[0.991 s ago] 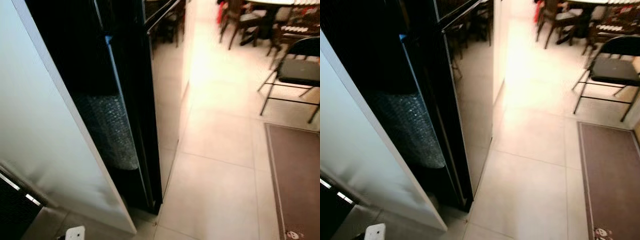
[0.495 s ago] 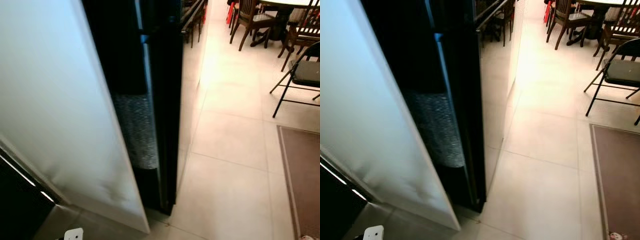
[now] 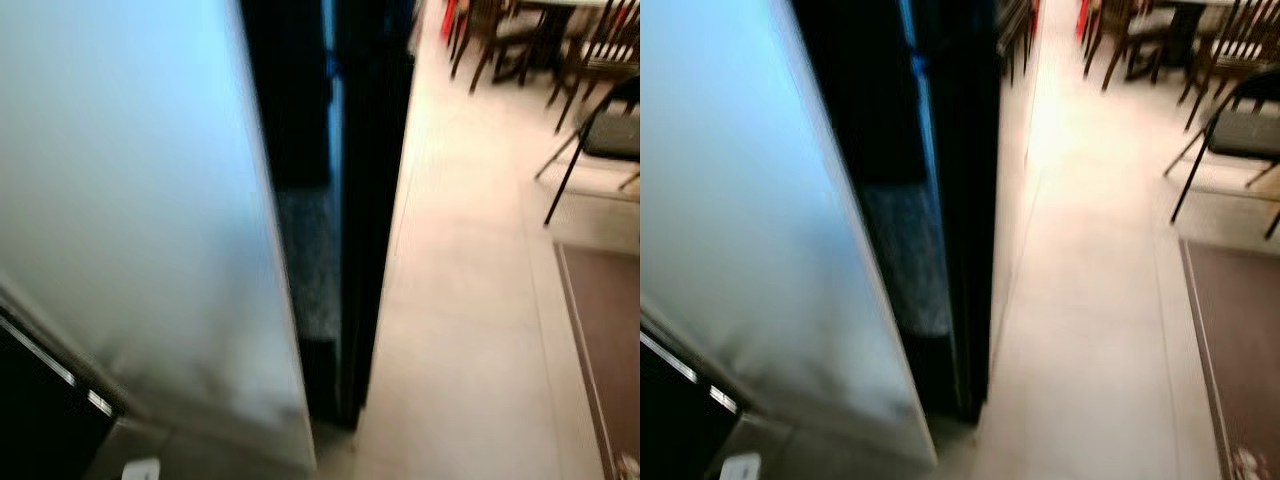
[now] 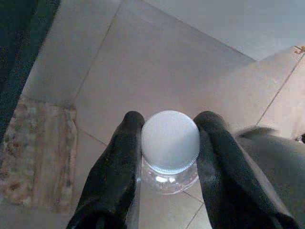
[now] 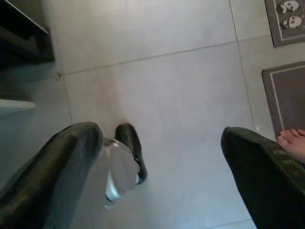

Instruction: Restocking fridge

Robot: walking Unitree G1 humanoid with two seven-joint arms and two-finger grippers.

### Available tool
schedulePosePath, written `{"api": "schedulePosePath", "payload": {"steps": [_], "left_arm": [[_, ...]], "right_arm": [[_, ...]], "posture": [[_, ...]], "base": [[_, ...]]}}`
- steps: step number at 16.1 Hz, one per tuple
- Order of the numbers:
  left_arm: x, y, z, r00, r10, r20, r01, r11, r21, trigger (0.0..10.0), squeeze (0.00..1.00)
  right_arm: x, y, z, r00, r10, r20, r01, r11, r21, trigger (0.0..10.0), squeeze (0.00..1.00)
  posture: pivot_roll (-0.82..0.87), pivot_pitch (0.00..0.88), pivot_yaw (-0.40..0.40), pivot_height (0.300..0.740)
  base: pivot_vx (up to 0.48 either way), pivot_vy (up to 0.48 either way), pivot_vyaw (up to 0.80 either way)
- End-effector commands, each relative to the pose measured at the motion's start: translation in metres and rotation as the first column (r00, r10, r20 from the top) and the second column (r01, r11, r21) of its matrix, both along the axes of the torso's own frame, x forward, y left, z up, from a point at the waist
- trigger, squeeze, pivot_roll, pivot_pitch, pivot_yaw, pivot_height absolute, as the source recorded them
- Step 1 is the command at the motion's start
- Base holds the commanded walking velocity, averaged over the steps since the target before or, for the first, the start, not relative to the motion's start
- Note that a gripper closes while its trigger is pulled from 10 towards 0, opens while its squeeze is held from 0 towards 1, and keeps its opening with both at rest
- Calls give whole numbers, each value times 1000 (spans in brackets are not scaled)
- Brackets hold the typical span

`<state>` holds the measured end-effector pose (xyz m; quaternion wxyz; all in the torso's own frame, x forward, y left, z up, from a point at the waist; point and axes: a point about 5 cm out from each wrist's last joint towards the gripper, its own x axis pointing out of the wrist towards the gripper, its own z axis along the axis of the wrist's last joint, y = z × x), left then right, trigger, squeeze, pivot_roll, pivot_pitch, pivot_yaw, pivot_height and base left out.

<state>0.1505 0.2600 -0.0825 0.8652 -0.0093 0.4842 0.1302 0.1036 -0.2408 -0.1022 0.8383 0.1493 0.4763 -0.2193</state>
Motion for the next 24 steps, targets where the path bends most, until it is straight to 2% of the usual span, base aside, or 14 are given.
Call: {"api": "schedulePosePath", "payload": {"steps": [1,7,8,9,11,12,15,17,18,19,20,22,23,24], "left_arm": [[-10,8,-1,1000,21,-22,-21,1000,9,10000,0],[-6,2,-1,1000,10,-13,-10,1000,3,10000,0],[-6,3,-1,1000,11,-13,-11,1000,3,10000,0],[-6,3,-1,1000,-1,-20,1,1000,9,10000,0],[-5,4,-1,1000,-15,-23,15,1000,16,10000,0],[-4,4,-1,1000,-16,-23,16,1000,16,10000,0],[9,-6,1,1000,-13,-6,13,1000,15,10000,0],[11,-11,1,1000,-16,-4,16,1000,14,10000,0],[15,-18,0,1000,-11,0,11,1000,10,10000,0],[16,-19,0,1000,-10,0,10,1000,10,10000,0],[17,-22,0,1000,-5,3,5,1000,5,10000,0],[18,-25,0,1000,2,5,-2,1000,0,10000,0],[19,-29,-1,1000,7,6,-7,1000,-6,10000,0],[19,-32,-2,1000,8,5,-8,1000,-9,10000,0]], "right_arm": [[0,7,-2,1000,-8,3,8,1000,19,10000,0],[6,-1,4,997,-36,69,40,998,-50,10000,0],[25,-10,13,987,-31,160,44,996,-76,10000,0],[76,-39,48,943,16,333,60,974,-218,10000,0],[108,-48,79,874,150,462,24,936,-350,10000,0],[110,-48,81,867,164,471,20,932,-361,10000,0],[162,-5,127,656,352,667,-78,911,-404,10000,0],[171,18,137,603,364,710,-110,919,-378,10000,0],[180,80,149,511,415,753,-270,909,-317,10000,0],[182,90,151,493,425,759,-303,902,-309,10000,0],[187,118,160,417,488,767,-373,861,-346,10000,0],[192,135,161,381,519,765,-432,832,-349,10000,0],[197,146,163,364,537,762,-460,814,-354,10000,271],[199,150,164,361,544,757,-463,809,-361,10000,271]], "posture": [[-17,0,50,740],[-13,0,39,740],[-14,0,40,740],[-38,0,47,740],[-57,0,50,740],[-57,0,50,740],[-66,0,36,740],[-60,0,29,740],[-61,0,26,740],[-60,0,26,740],[-61,0,24,740],[-53,0,21,740],[-50,0,18,740],[-50,0,16,740]], "base": [[0,0,0],[0,0,0],[0,0,0],[0,0,0],[0,0,0],[0,0,0],[0,0,0],[0,0,0],[0,0,0],[0,0,0],[0,0,0],[0,0,0],[0,0,0],[0,0,0]]}}
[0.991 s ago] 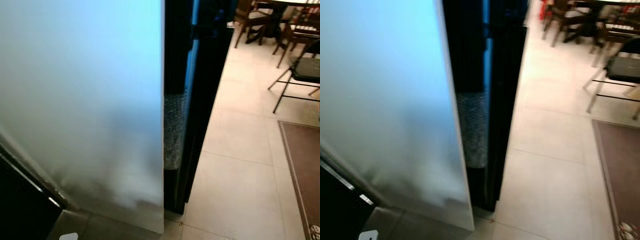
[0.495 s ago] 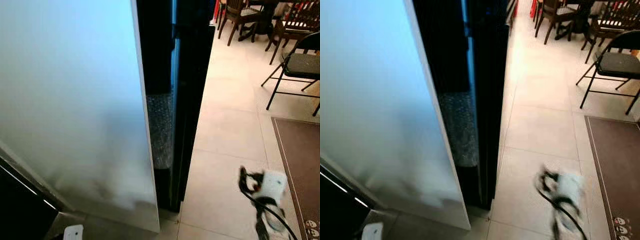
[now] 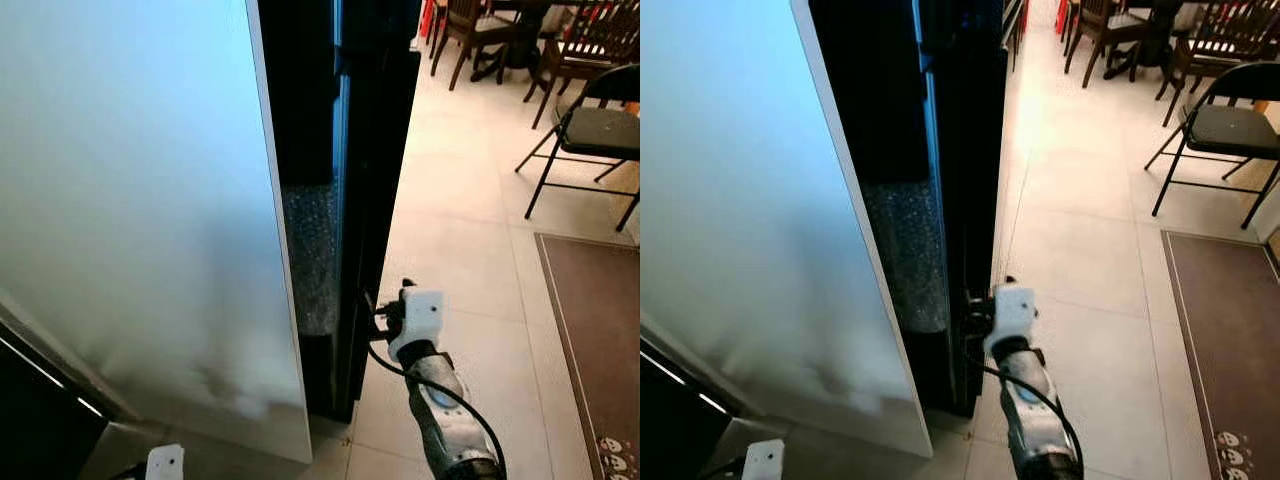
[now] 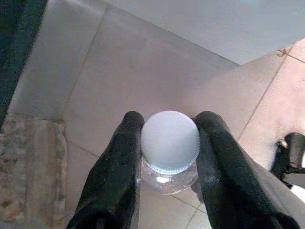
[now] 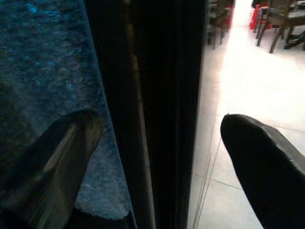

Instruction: Restocking fridge

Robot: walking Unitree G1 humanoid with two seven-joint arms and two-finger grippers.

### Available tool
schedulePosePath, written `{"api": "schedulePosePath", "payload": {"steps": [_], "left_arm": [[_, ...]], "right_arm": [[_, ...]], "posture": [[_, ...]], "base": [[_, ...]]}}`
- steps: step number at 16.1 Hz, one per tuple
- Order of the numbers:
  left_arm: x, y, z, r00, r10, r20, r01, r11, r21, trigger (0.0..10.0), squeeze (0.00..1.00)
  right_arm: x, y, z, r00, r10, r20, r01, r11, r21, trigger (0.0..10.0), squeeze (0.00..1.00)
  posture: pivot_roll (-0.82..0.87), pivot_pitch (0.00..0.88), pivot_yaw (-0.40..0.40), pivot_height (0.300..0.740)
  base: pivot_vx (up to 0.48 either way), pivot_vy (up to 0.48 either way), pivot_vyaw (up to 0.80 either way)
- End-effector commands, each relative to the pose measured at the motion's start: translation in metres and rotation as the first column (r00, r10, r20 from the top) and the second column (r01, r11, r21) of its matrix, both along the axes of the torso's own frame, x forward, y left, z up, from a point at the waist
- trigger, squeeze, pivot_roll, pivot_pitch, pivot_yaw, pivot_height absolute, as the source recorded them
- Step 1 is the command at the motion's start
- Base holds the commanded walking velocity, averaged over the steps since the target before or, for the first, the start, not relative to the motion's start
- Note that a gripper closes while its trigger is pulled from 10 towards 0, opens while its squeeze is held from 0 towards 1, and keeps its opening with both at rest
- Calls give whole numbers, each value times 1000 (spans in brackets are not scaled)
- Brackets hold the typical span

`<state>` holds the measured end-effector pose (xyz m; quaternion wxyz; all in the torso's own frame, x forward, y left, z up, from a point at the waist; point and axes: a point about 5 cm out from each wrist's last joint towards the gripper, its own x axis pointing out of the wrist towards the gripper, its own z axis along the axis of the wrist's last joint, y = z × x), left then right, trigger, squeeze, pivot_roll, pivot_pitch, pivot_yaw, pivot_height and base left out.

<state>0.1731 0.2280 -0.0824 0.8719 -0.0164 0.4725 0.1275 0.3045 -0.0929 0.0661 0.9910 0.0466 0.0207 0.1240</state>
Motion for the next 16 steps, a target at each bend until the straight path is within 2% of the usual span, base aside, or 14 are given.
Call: {"api": "schedulePosePath", "payload": {"steps": [1,2,3,7,8,9,10,14,16], "left_arm": [[-3,-1,-2,1000,7,-24,-7,1000,2,10000,0],[-5,1,-2,1000,15,-26,-15,1000,1,10000,0],[-7,4,-3,999,28,-29,-28,1000,-1,10000,0],[-10,6,-3,999,33,-36,-33,999,2,10000,0],[-11,8,-3,999,36,-36,-36,999,3,10000,0],[-11,8,-3,999,36,-36,-36,999,4,10000,0],[-11,9,-3,999,34,-37,-34,999,5,10000,0],[-13,10,-3,999,33,-36,-33,999,1,10000,0],[-13,10,-3,999,33,-36,-33,999,0,10000,0]], "right_arm": [[-2,3,-3,1000,6,-19,-6,1000,-5,10000,271],[6,3,4,1000,-11,-5,11,1000,-17,10000,1000],[21,6,17,1000,-16,25,17,1000,-12,10000,1000],[23,8,26,1000,7,22,-7,999,-35,10000,1000],[30,8,32,999,27,34,-25,999,-46,10000,1000],[34,7,33,999,20,40,-17,998,-62,10000,298],[37,6,34,999,19,40,-17,998,-58,10000,0],[43,4,42,997,45,57,-40,995,-89,10000,0],[46,6,43,997,65,51,-62,996,-57,10000,0]], "posture": [[-50,0,16,740],[-46,0,16,740],[-48,0,17,740],[-40,0,19,740],[-37,0,20,740],[-39,0,21,740],[-39,0,21,740],[-35,0,21,740],[-33,0,19,740]], "base": [[0,0,0],[0,0,0],[0,0,0],[0,0,0],[0,0,0],[0,0,0],[0,0,0],[0,0,0],[0,0,0]]}}
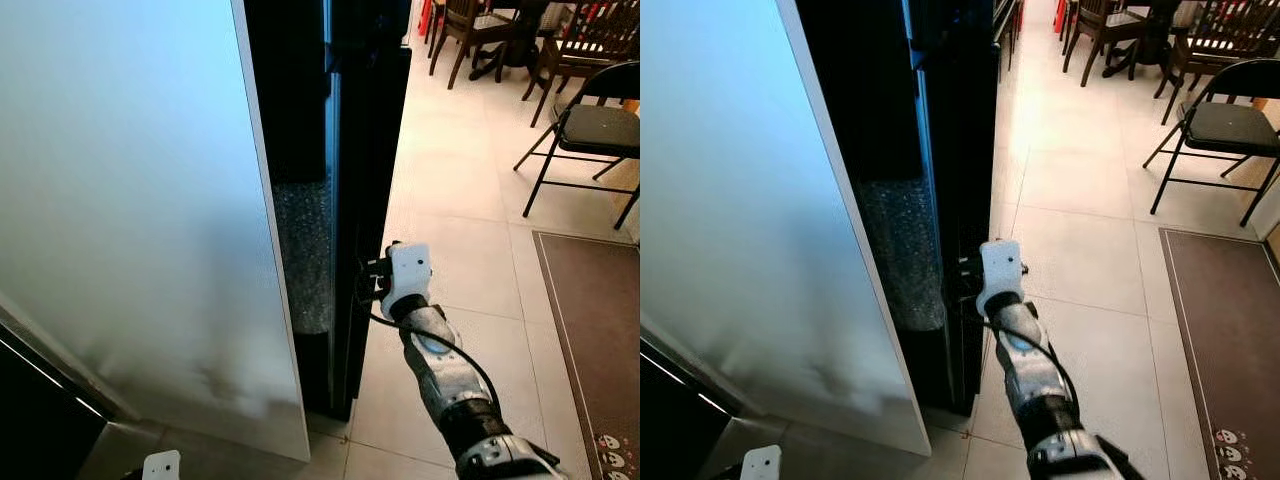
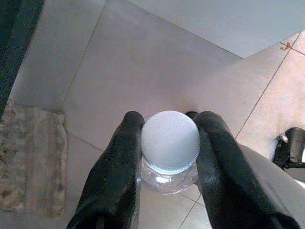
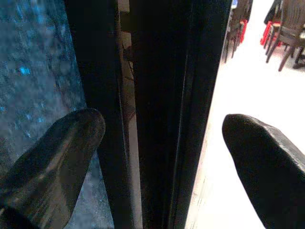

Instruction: Restocking fridge

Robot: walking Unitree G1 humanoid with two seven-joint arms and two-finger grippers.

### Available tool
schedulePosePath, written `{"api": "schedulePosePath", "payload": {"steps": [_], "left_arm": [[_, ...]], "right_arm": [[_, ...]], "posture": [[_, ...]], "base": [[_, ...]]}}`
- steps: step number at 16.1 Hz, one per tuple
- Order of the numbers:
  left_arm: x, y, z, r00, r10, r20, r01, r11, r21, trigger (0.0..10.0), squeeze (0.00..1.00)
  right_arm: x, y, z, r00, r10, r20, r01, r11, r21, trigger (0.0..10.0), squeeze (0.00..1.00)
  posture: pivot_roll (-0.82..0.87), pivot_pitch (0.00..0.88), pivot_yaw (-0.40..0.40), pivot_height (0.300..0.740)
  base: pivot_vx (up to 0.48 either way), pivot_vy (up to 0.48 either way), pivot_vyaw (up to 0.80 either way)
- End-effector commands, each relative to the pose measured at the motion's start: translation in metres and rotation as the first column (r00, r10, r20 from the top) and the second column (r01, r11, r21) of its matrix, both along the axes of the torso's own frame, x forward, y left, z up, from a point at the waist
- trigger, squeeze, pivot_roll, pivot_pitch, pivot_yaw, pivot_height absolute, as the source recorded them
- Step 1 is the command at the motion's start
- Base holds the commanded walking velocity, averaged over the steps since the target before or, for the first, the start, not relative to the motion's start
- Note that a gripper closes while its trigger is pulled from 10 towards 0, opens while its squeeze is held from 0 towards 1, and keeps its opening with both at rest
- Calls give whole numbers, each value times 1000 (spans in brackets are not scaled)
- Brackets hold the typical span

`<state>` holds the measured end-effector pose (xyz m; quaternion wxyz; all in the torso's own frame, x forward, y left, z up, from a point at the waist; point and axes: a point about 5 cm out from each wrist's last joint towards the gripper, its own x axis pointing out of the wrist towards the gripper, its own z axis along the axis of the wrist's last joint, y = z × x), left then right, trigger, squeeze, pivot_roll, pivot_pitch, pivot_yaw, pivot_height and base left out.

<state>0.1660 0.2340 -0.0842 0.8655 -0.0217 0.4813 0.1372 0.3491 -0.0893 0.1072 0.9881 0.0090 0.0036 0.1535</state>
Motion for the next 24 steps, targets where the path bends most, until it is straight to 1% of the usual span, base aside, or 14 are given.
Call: {"api": "schedulePosePath", "payload": {"steps": [1,3,7,9,10,13,16,17,18,19,21,22,23,24], "left_arm": [[-6,4,-1,1000,11,-16,-11,1000,3,10000,0],[-6,4,-1,1000,13,-15,-13,1000,3,10000,0],[-7,4,-2,1000,15,-18,-15,1000,1,10000,0],[-8,4,-2,1000,16,-18,-16,1000,0,10000,0],[-8,4,-2,1000,16,-18,-16,1000,0,10000,0],[-6,4,-2,1000,14,-15,-14,1000,1,10000,0],[-4,2,-1,1000,11,-13,-12,1000,-2,10000,0],[-2,1,-1,1000,11,-9,-11,1000,-4,10000,0],[-1,0,0,1000,10,-8,-10,1000,-5,10000,0],[-1,0,0,1000,10,-8,-10,1000,-5,10000,0],[7,-2,2,1000,4,1,-4,1000,-3,10000,0],[9,-3,3,1000,1,4,-1,1000,-3,10000,0],[10,-3,3,1000,0,5,0,1000,-3,10000,0],[12,-5,4,1000,-1,7,1,1000,-5,10000,0]], "right_arm": [[2,5,2,999,43,-3,-43,999,0,10000,0],[2,8,2,997,79,4,-79,997,-28,10000,0],[5,6,4,997,77,5,-77,997,-27,10000,0],[7,2,4,998,65,10,-64,998,-29,10000,0],[8,-2,6,999,44,21,-43,998,-56,10000,0],[14,-10,10,1000,-1,28,2,999,-50,10000,0],[19,-18,17,997,-46,56,50,997,-55,10000,0],[20,-27,19,992,-103,70,107,993,-57,10000,0],[20,-34,19,988,-138,75,142,989,-51,10000,0],[20,-37,19,985,-152,76,156,986,-52,10000,0],[17,-61,19,963,-247,109,255,965,-57,10000,0],[13,-73,17,951,-284,122,295,952,-85,10000,0],[11,-78,16,946,-297,128,309,947,-86,10000,0],[8,-86,16,935,-326,136,339,937,-82,10000,0]], "posture": [[-29,0,16,740],[-23,0,13,740],[-23,0,14,740],[-23,0,14,740],[-23,0,14,740],[-23,0,14,740],[-20,0,12,740],[-21,0,12,740],[-23,0,11,740],[-23,0,11,740],[-33,0,12,740],[-34,0,12,740],[-34,0,11,740],[-36,0,10,740]], "base": [[0,0,0],[0,0,0],[0,0,0],[0,0,0],[0,0,0],[0,0,0],[0,0,0],[0,0,0],[0,0,0],[0,0,0],[0,0,0],[0,0,0],[0,0,0],[0,0,0]]}}
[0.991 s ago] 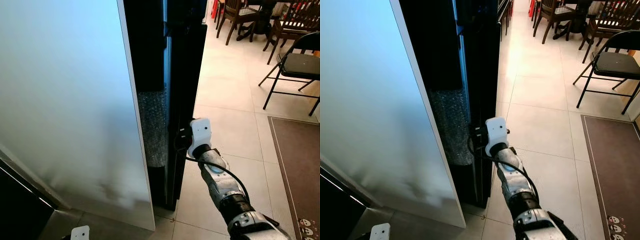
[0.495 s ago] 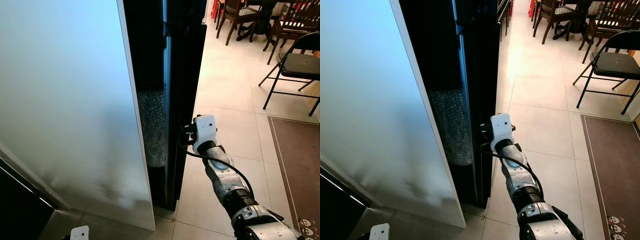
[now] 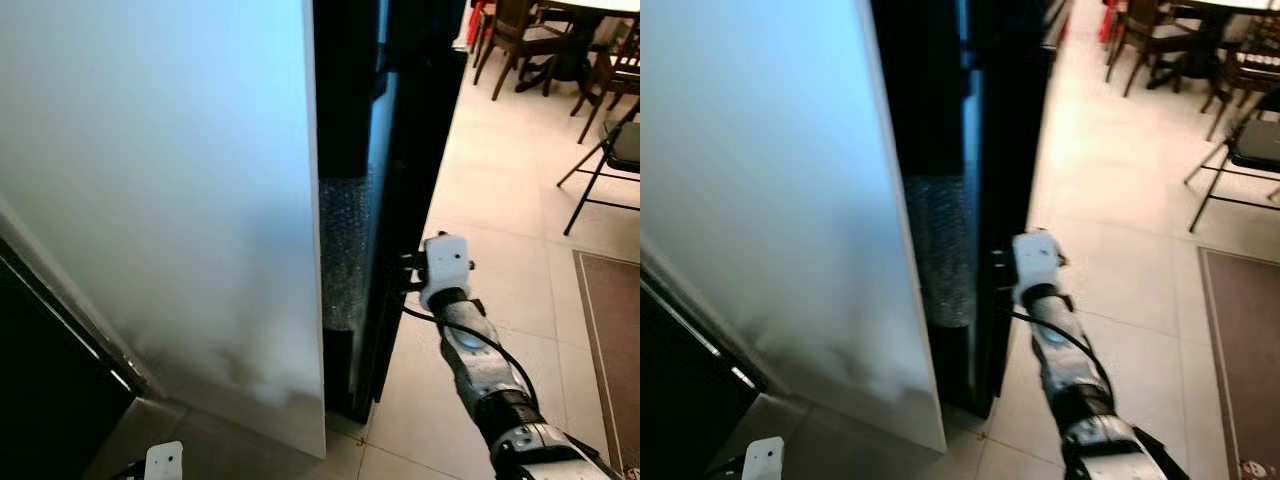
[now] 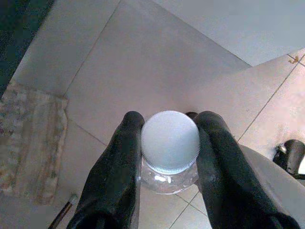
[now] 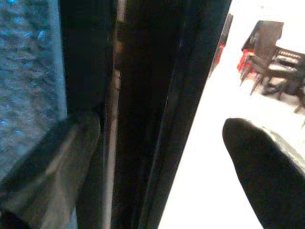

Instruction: Restocking fridge

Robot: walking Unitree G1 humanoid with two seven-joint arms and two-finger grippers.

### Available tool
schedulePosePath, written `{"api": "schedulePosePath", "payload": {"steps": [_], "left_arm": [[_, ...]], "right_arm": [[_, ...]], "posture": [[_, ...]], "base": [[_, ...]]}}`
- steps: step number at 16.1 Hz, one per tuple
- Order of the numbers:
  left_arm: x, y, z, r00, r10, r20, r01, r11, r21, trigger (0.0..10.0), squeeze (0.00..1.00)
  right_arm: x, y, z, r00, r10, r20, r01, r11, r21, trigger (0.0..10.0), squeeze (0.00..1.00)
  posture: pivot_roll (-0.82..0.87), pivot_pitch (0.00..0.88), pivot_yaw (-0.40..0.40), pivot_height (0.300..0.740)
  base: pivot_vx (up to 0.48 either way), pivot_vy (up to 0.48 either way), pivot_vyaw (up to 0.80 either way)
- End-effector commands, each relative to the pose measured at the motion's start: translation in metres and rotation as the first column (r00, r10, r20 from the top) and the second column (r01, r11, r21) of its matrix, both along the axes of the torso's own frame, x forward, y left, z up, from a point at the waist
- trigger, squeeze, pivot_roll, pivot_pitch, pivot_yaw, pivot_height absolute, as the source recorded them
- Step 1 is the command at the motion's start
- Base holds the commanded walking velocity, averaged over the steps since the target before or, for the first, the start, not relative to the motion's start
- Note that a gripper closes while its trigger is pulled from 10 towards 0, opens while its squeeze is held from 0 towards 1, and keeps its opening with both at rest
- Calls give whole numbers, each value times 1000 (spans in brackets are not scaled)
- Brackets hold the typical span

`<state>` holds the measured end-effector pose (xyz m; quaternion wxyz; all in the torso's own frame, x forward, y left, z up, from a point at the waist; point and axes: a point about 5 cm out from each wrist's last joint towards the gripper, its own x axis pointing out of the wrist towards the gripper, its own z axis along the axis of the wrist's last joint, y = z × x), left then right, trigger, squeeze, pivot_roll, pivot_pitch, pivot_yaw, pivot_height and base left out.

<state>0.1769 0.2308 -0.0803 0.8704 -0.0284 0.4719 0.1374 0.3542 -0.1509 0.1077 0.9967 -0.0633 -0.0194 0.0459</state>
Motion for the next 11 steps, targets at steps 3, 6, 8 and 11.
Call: {"api": "schedulePosePath", "payload": {"steps": [3,6,8,11], "left_arm": [[2,-4,0,1000,-14,-16,14,1000,2,10000,0],[-2,-1,-1,1000,-17,-23,17,1000,4,10000,0],[-1,-1,-1,1000,-21,-21,21,1000,1,10000,0],[0,-2,-1,1000,-24,-17,24,1000,-2,10000,0]], "right_arm": [[-10,-52,13,970,-223,93,222,975,23,10000,0],[-37,-95,4,894,-436,100,437,899,11,10000,0],[-57,-122,-17,823,-568,19,568,823,9,10000,0],[-84,-149,-46,719,-685,-114,690,724,4,10000,0]], "posture": [[-44,0,10,740],[-50,0,8,740],[-53,0,7,740],[-55,0,4,740]], "base": [[0,0,0],[0,0,0],[0,0,0],[0,0,0]]}}
